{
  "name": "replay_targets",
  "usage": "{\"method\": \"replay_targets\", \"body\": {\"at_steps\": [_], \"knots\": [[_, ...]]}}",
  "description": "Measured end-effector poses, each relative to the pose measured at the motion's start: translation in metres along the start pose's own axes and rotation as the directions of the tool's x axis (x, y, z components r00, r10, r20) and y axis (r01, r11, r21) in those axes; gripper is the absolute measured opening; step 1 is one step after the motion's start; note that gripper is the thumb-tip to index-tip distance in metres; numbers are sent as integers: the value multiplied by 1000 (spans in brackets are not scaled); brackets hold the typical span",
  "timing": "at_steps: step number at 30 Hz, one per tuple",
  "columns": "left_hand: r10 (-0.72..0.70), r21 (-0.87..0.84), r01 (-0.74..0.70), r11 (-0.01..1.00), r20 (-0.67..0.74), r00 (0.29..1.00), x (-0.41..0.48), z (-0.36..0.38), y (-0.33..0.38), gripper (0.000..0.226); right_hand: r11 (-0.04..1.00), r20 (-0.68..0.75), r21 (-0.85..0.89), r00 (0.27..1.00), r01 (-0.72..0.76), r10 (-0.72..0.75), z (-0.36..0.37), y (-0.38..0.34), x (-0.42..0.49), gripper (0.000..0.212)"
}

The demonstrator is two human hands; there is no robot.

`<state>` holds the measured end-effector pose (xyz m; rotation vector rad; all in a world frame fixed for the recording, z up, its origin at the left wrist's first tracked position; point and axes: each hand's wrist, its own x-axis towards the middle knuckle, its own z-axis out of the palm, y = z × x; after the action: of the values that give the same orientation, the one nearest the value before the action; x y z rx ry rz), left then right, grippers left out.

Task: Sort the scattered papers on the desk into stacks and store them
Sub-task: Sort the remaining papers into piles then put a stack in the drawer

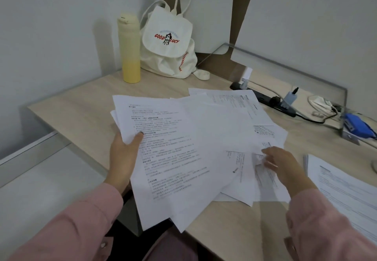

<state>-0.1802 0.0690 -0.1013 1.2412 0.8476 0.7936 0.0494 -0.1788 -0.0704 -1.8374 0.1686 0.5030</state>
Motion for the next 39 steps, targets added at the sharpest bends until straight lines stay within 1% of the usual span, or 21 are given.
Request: {"method": "replay_targets", "body": {"at_steps": [2,4,8,10,12,14,16,18,20,21,23,25,27,28,30,31,32,33,36,37,39], "knots": [[39,28,-38,999,-9,999,3,5,-2,32,999,21,10,999,-47,47,3,-5,10,17],[58,72,-57,996,-6,998,3,11,-7,28,997,76,-49,995,-66,70,11,-7,11,17],[81,188,-77,979,-13,997,4,16,-11,18,973,55,-229,998,18,-5,24,-2,17,17],[80,243,-74,967,-15,997,7,16,-13,15,953,13,-290,996,91,-91,29,-2,24,13],[79,318,-70,945,-16,997,10,16,-16,13,887,-29,-441,985,138,-168,35,-4,35,41],[83,390,-72,918,-13,996,11,18,-19,11,773,-19,-617,980,147,-201,42,-10,43,61],[93,427,-83,900,-2,996,12,19,-20,10,683,5,-718,983,133,-186,50,-15,48,70],[99,444,-93,891,9,995,13,19,-21,11,657,-1,-747,989,97,-148,55,-18,53,71],[102,451,-99,887,18,995,12,19,-21,11,701,-5,-709,993,80,-119,57,-19,57,64],[103,452,-101,886,20,994,13,19,-21,11,714,14,-694,993,92,-114,57,-19,58,56],[100,448,-98,889,20,995,13,20,-20,11,684,57,-715,987,147,-152,59,-18,60,38],[103,443,-100,891,18,995,13,21,-19,11,637,68,-740,966,215,-248,60,-17,61,25],[106,442,-102,891,16,994,12,22,-18,10,633,55,-717,929,292,-366,59,-17,61,21],[106,440,-102,892,17,994,12,22,-17,9,608,53,-722,903,330,-427,59,-17,58,24],[110,431,-108,896,20,994,11,22,-17,9,502,72,-767,832,399,-550,57,-15,52,27],[114,427,-112,897,23,993,11,22,-17,10,468,81,-771,795,432,-601,56,-14,50,26],[115,422,-115,899,24,993,11,22,-17,10,464,79,-754,766,465,-638,55,-13,48,25],[117,416,-115,902,22,993,11,22,-17,11,511,58,-710,763,485,-643,53,-15,46,25],[113,403,-108,909,12,994,11,23,-17,16,775,-68,-425,837,468,-543,42,-32,34,27],[109,398,-103,911,7,994,11,23,-16,19,819,-115,-325,840,473,-531,36,-40,29,26],[99,391,-91,916,1,995,10,24,-16,22,820,-188,-198,800,538,-570,22,-58,15,21]]}}
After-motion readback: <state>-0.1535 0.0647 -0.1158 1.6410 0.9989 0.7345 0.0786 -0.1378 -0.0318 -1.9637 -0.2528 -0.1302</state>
